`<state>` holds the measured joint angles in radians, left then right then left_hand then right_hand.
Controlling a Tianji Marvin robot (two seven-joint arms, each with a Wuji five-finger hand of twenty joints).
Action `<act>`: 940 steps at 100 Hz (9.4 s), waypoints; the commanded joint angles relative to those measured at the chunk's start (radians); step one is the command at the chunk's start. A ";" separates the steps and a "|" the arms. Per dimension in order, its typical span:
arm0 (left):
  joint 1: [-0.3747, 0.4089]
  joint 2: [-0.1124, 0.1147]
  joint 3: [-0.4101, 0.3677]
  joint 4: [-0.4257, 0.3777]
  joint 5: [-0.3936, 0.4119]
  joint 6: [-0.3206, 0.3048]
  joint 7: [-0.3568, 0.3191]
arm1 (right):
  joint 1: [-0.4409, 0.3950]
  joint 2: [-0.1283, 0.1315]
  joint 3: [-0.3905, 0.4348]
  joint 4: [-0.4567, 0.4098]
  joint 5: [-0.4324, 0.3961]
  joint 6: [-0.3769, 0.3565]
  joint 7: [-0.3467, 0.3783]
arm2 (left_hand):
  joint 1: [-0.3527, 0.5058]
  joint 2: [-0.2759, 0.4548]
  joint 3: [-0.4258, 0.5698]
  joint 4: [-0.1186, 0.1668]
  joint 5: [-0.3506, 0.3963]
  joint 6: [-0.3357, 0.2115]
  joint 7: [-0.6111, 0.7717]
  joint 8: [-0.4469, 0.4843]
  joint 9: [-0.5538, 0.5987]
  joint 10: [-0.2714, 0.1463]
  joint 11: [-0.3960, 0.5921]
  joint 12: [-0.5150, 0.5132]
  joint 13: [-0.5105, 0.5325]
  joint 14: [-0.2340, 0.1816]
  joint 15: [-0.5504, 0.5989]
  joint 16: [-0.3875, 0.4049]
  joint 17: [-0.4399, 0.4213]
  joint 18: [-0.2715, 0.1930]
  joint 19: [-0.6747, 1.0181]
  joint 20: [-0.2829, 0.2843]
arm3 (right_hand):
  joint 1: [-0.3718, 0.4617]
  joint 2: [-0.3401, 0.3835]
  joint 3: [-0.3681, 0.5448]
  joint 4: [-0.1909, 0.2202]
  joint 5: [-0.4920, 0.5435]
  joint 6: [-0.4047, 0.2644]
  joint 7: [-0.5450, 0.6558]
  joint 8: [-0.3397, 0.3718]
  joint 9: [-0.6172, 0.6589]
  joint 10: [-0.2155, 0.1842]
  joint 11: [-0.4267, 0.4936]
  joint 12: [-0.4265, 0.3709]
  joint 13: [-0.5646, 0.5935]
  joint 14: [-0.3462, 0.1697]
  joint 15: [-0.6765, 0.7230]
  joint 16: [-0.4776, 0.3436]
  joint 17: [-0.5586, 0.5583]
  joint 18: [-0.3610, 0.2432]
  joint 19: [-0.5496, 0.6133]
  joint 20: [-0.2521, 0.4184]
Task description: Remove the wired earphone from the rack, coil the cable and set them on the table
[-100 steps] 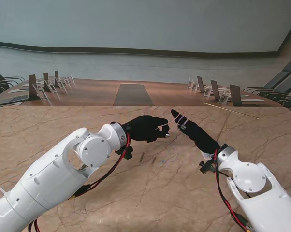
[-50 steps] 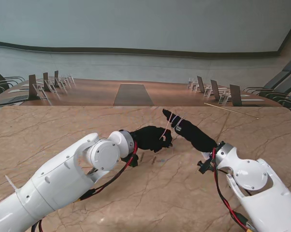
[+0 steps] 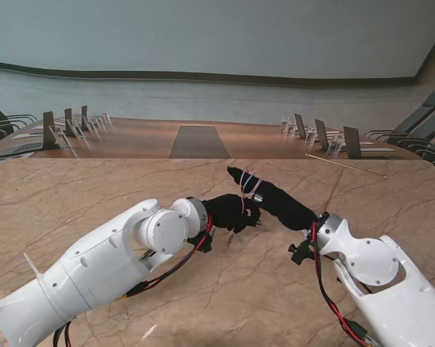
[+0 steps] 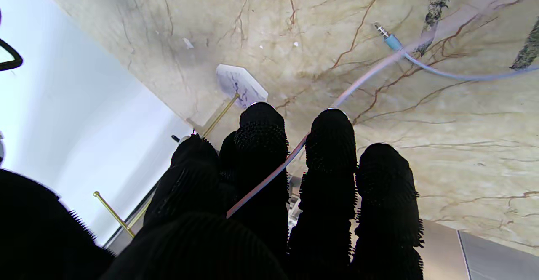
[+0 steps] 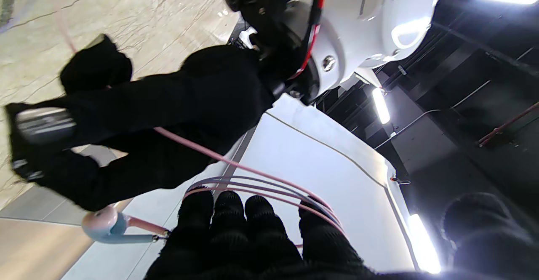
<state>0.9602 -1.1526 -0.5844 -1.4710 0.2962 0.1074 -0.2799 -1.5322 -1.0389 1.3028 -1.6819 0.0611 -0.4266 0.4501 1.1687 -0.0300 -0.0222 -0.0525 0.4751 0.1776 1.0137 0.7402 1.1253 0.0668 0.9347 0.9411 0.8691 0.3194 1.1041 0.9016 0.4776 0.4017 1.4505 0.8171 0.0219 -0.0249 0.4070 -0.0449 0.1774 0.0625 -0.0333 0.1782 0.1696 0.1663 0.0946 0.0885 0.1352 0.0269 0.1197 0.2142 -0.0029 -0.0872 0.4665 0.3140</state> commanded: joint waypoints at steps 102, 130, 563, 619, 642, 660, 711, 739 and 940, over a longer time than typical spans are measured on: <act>-0.115 -0.046 0.057 0.177 -0.002 -0.053 0.019 | -0.071 0.041 -0.005 -0.142 0.099 -0.079 0.147 | 0.013 0.038 -0.014 -0.008 -0.015 -0.024 0.019 -0.015 -0.018 0.003 -0.035 -0.029 -0.030 0.001 -0.041 -0.013 -0.043 -0.004 -0.014 0.004 | -0.013 0.003 0.004 -0.022 -0.033 -0.056 0.016 0.206 0.002 0.047 0.163 0.079 0.013 0.050 0.147 0.023 0.039 0.038 0.123 -0.034; -0.128 -0.040 0.032 0.190 0.025 -0.069 0.027 | -0.111 0.047 -0.009 -0.151 0.099 -0.049 0.177 | 0.012 0.036 -0.014 -0.009 -0.011 -0.024 0.019 -0.017 -0.014 0.008 -0.047 -0.037 -0.029 0.004 -0.046 -0.016 -0.045 -0.006 -0.015 -0.003 | -0.012 0.003 0.001 -0.021 -0.035 -0.066 0.018 0.242 0.002 0.058 0.204 0.096 0.054 0.081 0.160 0.034 0.062 0.064 0.173 -0.048; 0.229 0.031 -0.204 -0.143 0.163 -0.071 0.116 | 0.007 -0.065 -0.016 0.189 -0.135 0.031 -0.254 | -0.002 0.070 -0.012 0.002 -0.032 -0.023 0.008 -0.032 -0.073 0.039 -0.106 -0.087 -0.094 -0.015 -0.159 -0.093 -0.137 -0.042 -0.081 -0.064 | -0.048 0.002 0.014 -0.033 -0.003 -0.032 -0.046 -0.212 -0.050 -0.056 -0.143 -0.094 -0.061 -0.072 -0.128 -0.008 -0.051 -0.060 -0.123 0.097; 0.124 -0.008 -0.048 -0.021 0.058 -0.003 0.101 | 0.009 -0.033 -0.039 0.073 -0.083 0.021 -0.127 | -0.009 0.073 -0.013 -0.001 -0.042 -0.043 -0.010 -0.032 -0.106 0.042 -0.133 -0.100 -0.138 -0.016 -0.185 -0.094 -0.184 -0.055 -0.108 -0.073 | -0.045 0.002 0.012 -0.032 -0.004 -0.082 -0.026 -0.193 -0.030 -0.039 -0.112 -0.069 -0.050 -0.056 -0.105 0.013 -0.028 -0.049 -0.121 0.104; 0.102 -0.018 -0.017 0.012 0.040 0.017 0.096 | 0.008 -0.019 -0.047 0.030 -0.061 0.004 -0.074 | -0.012 0.075 -0.013 -0.001 -0.047 -0.051 -0.011 -0.029 -0.122 0.045 -0.138 -0.104 -0.155 -0.018 -0.194 -0.094 -0.206 -0.064 -0.121 -0.076 | -0.045 0.002 0.013 -0.030 -0.006 -0.087 -0.022 -0.189 -0.016 -0.018 -0.053 -0.021 -0.037 -0.033 -0.042 0.023 0.000 -0.033 -0.107 0.102; 0.083 -0.024 0.003 0.034 0.032 0.027 0.090 | 0.010 -0.011 -0.056 0.011 -0.041 -0.007 -0.045 | -0.019 0.072 -0.015 -0.001 -0.047 -0.065 -0.020 -0.033 -0.137 0.050 -0.151 -0.111 -0.174 -0.022 -0.209 -0.098 -0.229 -0.073 -0.134 -0.080 | -0.043 0.001 0.013 -0.029 -0.005 -0.088 -0.020 -0.188 -0.010 -0.008 -0.028 -0.006 -0.031 -0.021 -0.020 0.023 0.010 -0.026 -0.100 0.100; 0.057 -0.034 0.025 0.098 0.054 0.044 0.107 | -0.020 0.004 -0.056 -0.042 0.028 -0.068 0.002 | -0.354 -0.068 0.142 0.029 -0.148 -0.084 -0.269 -0.097 -0.471 0.076 -0.374 -0.258 -0.454 -0.101 -0.503 -0.204 -0.438 -0.135 -0.414 -0.130 | -0.038 -0.005 0.016 -0.027 -0.006 -0.102 -0.021 -0.188 -0.006 0.029 0.095 0.052 -0.022 0.024 0.100 0.044 0.040 0.010 -0.033 0.077; 0.063 -0.027 0.026 0.108 0.085 0.049 0.105 | -0.013 0.004 -0.040 -0.038 0.038 -0.114 -0.012 | -0.517 -0.145 0.359 0.005 -0.188 -0.078 -0.329 -0.128 -0.563 0.072 -0.435 -0.306 -0.516 -0.120 -0.588 -0.237 -0.476 -0.147 -0.489 -0.147 | -0.036 -0.007 0.018 -0.026 -0.005 -0.102 -0.014 -0.182 -0.010 0.025 0.086 0.046 -0.027 0.015 0.083 0.025 0.018 0.010 -0.010 0.061; 0.413 0.058 -0.355 -0.188 0.393 -0.050 0.190 | -0.100 -0.029 0.025 0.082 -0.091 -0.044 -0.143 | -0.407 -0.038 0.222 -0.008 -0.242 -0.098 -0.420 -0.201 -0.583 0.082 -0.453 -0.328 -0.528 -0.116 -0.614 -0.236 -0.498 -0.162 -0.582 -0.125 | -0.028 -0.007 0.012 -0.023 -0.023 -0.112 0.001 0.047 -0.006 0.022 0.082 0.045 -0.028 0.012 0.051 0.022 0.006 0.016 0.002 0.001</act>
<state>1.3810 -1.0864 -0.9480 -1.6476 0.7045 0.0715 -0.0906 -1.6296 -1.0590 1.3378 -1.6065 -0.0280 -0.4825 0.3090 0.7336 -0.1032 0.2240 -0.0494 0.2465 0.1012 0.6122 0.5510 0.5248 0.1408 0.4835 0.6194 0.3293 0.2012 0.4772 0.6548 -0.0229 0.2469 0.8706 0.6754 -0.0086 -0.0253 0.4180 -0.0451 0.1773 0.0476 -0.0235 0.2159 0.1623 0.1740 0.1684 0.1260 0.1174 0.0141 0.1919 0.2282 0.0030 -0.1162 0.4421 0.3180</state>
